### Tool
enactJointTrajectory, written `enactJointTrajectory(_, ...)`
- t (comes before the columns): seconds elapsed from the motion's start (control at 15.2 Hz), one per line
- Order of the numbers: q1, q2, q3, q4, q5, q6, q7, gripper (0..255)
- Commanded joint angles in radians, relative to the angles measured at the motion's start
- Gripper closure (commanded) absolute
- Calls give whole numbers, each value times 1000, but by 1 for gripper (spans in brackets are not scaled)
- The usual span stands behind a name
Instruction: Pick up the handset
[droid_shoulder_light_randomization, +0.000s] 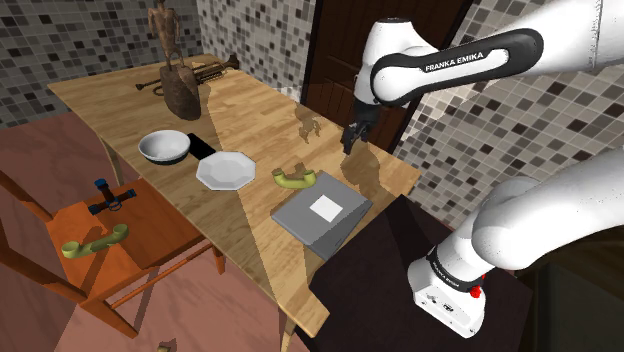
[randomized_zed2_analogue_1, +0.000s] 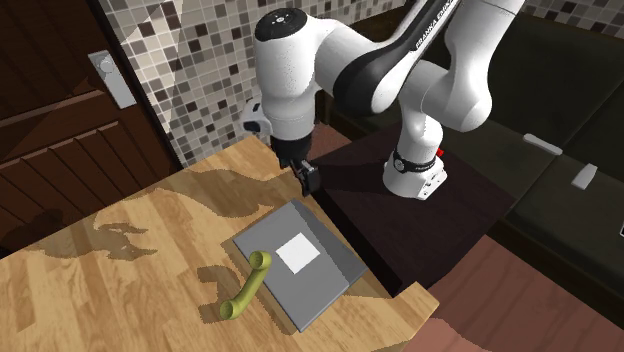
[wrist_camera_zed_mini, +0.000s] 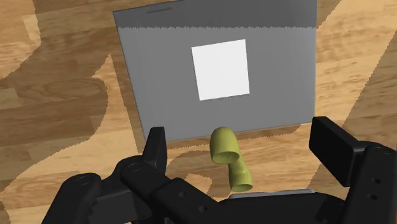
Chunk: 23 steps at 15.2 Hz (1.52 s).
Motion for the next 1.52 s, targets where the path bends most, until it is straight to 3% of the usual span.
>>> enactJointTrajectory(0.0, 1, 72, -6, 0, 1, 75, -11, 0)
enactJointTrajectory(0.73, 20, 517, 2, 132, 36, 391, -53, 0)
enactJointTrajectory(1.25, 22, 843, 27, 326, 56, 524, -81, 0)
enactJointTrajectory(1.45, 21, 882, 28, 342, 56, 548, -82, 0)
